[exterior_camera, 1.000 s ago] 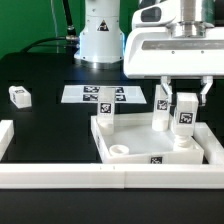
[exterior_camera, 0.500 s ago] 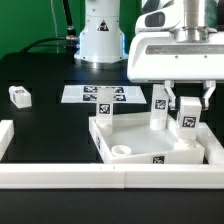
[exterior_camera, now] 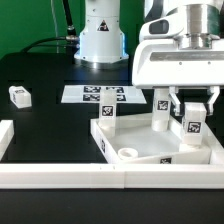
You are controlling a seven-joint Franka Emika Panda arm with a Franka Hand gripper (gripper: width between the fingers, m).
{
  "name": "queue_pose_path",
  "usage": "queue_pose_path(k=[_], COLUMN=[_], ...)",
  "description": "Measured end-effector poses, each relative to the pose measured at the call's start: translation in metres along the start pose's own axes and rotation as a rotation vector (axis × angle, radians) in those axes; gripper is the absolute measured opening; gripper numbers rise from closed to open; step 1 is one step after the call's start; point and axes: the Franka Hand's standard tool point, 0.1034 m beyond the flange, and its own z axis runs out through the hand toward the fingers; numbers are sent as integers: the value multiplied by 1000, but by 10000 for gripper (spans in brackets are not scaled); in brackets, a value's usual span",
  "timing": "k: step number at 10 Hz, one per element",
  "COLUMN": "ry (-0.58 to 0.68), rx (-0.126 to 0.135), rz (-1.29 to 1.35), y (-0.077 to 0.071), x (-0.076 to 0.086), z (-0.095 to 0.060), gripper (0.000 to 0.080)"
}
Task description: Assemble square table
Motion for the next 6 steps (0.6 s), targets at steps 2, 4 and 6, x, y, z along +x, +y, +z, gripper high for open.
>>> queue_pose_path(k=[2, 4, 6], ry=[0, 0, 0], rx=[0, 0, 0], rz=[-9, -16, -19], y=[0, 0, 0], x=[0, 0, 0], z=[0, 0, 0], gripper=[291, 586, 637])
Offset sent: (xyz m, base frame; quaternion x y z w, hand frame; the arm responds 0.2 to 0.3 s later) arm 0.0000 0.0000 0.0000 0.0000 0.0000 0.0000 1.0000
